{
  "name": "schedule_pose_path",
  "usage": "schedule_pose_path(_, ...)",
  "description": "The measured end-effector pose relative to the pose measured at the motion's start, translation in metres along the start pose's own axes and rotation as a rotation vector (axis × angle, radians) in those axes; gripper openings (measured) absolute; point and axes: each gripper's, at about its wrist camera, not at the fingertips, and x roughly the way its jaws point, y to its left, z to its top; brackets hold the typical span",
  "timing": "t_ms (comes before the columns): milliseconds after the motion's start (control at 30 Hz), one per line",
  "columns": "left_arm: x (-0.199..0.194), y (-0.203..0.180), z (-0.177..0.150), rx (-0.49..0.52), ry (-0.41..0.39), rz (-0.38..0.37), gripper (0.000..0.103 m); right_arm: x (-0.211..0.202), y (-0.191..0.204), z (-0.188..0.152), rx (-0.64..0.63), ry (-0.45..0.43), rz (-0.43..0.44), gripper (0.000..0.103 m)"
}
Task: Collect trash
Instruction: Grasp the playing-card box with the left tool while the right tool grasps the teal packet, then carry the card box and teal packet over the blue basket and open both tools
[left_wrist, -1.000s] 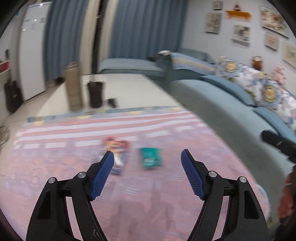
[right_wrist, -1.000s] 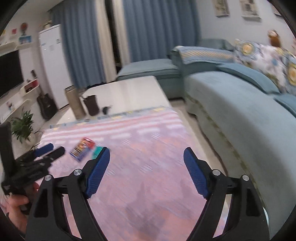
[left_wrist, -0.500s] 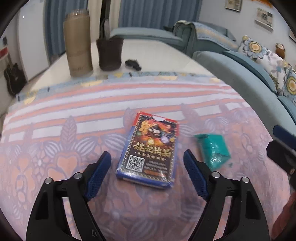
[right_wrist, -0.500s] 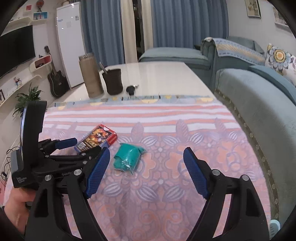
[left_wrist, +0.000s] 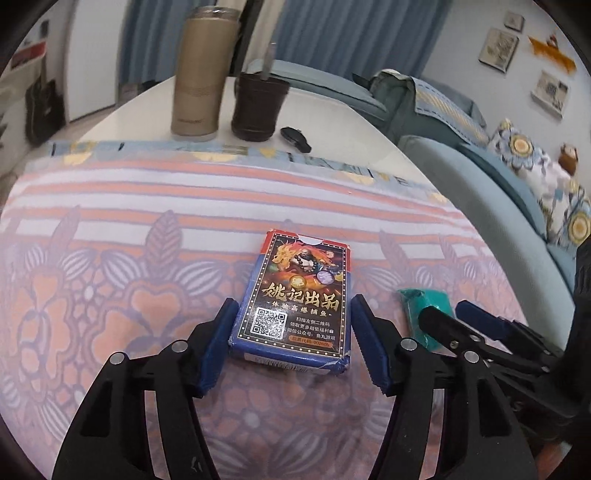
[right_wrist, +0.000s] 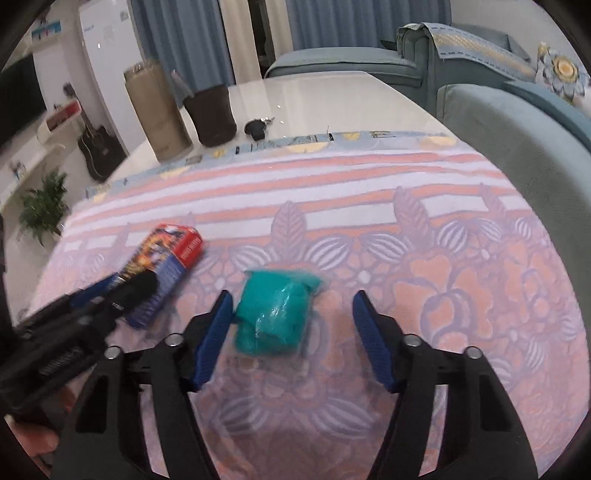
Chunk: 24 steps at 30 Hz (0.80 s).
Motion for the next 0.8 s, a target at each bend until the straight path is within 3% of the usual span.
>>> schedule_pose_path(67, 0.0, 0.001, 0.0, -0.002, 0.006, -0.006, 0.06, 0.005, 0.002, 0.0, -0.01, 0.022, -0.009, 0.052)
schedule_pose_path(100, 0.0, 0.001, -0.001, 0.001, 0.013, -0.007, 0.06, 0.008, 0.003, 0.0, -0.013, 0.036, -0.004, 0.037)
schedule_pose_path(300, 0.002, -0.005, -0.002, 0.058, 0.047, -0.012, 0.061, 0.005, 0.0, -0.002, -0.007, 0.025, 0.015, 0.034)
schedule_pose_path(367, 0.003, -0.007, -0.002, 0.073, 0.051, -0.009, 0.067, 0.001, -0.003, -0.003, 0.007, 0.015, 0.024, 0.034)
schedule_pose_path(500, 0.012, -0.023, -0.003, 0.155, 0.072, 0.059, 0.072, -0.01, -0.004, -0.006, 0.001, -0.015, 0.05, 0.034)
schedule_pose_path(633, 0.014, -0.028, -0.003, 0.176, 0.067, 0.141, 0.06, -0.023, -0.011, -0.017, 0.015, -0.002, 0.1, 0.034)
schedule_pose_path(700, 0.012, -0.026, -0.004, 0.171, 0.057, 0.14, 0.059, -0.037, -0.02, -0.024, 0.019, -0.008, 0.105, 0.034)
schedule_pose_path(800, -0.002, -0.023, -0.005, 0.148, 0.008, 0.079, 0.057, -0.065, -0.04, -0.038, 0.028, -0.033, 0.094, 0.034)
